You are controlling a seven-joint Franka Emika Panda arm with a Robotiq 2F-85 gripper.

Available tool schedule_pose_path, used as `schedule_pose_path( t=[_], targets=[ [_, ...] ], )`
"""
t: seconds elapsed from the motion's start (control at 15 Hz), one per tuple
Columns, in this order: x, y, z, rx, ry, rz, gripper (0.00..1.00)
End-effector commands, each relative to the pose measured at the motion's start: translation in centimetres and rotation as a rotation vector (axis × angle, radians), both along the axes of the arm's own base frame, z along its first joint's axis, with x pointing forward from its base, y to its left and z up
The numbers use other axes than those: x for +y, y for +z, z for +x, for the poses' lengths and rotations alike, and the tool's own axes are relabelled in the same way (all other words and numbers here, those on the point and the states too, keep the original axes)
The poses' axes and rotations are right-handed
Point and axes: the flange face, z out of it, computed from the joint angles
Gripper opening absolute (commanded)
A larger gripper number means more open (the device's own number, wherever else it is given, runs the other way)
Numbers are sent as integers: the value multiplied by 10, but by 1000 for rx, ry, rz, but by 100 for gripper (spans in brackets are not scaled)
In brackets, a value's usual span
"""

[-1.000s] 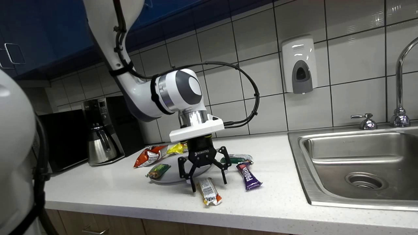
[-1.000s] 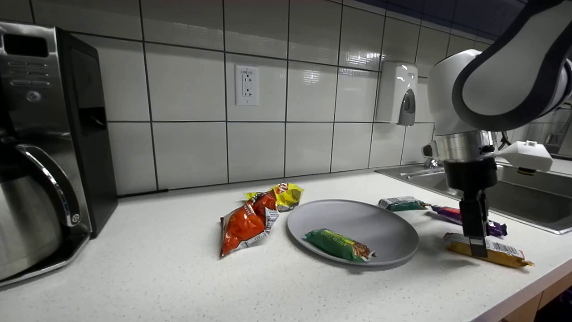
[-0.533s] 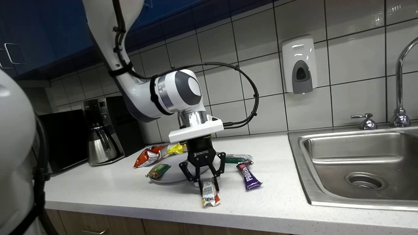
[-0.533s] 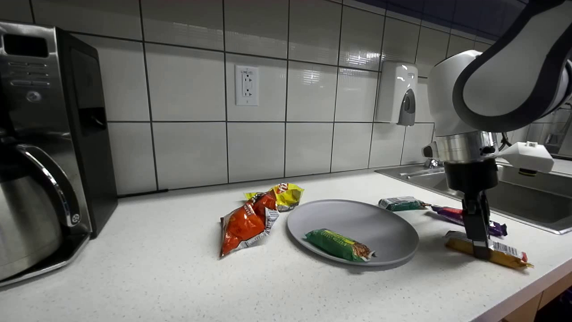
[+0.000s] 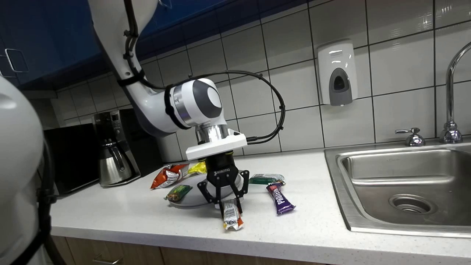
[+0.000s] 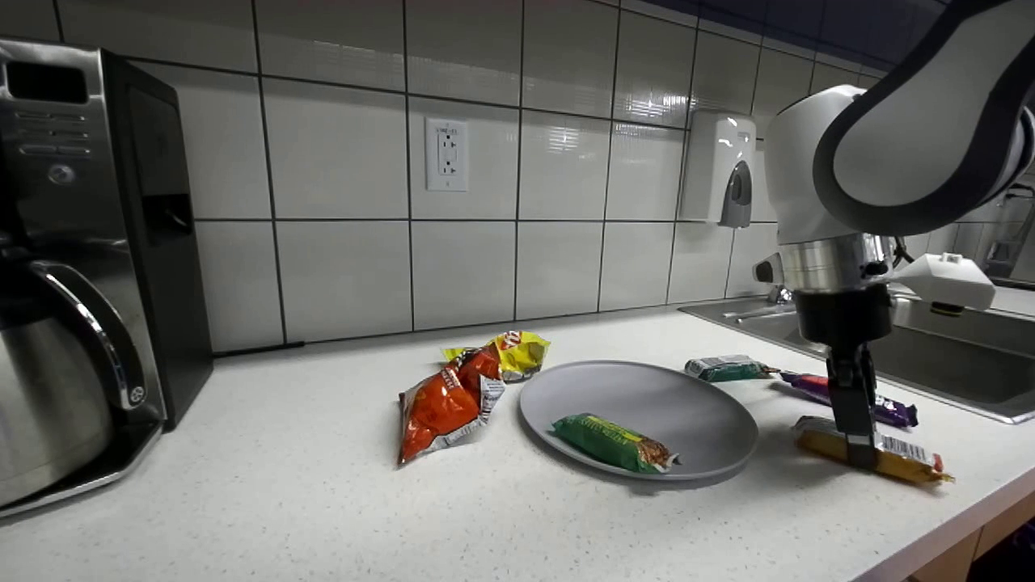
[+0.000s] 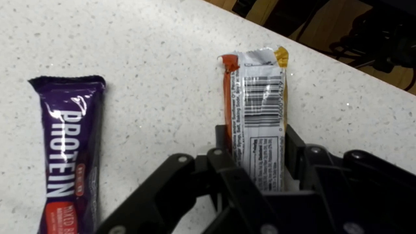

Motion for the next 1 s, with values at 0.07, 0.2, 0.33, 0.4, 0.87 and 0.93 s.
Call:
schedule_pose_path(
  t=[0.07, 0.2, 0.33, 0.4, 0.87, 0.93],
  targets=[
    [14, 26, 2, -20, 49, -15, 18],
    [19, 36, 5, -37, 64, -18, 18],
    [24, 44, 7, -51, 78, -19, 18],
    [27, 47, 9, -56, 85, -20, 18],
    [51, 52, 26, -88, 121, -15, 18],
    [57, 52, 29, -94, 125, -14, 18]
  ],
)
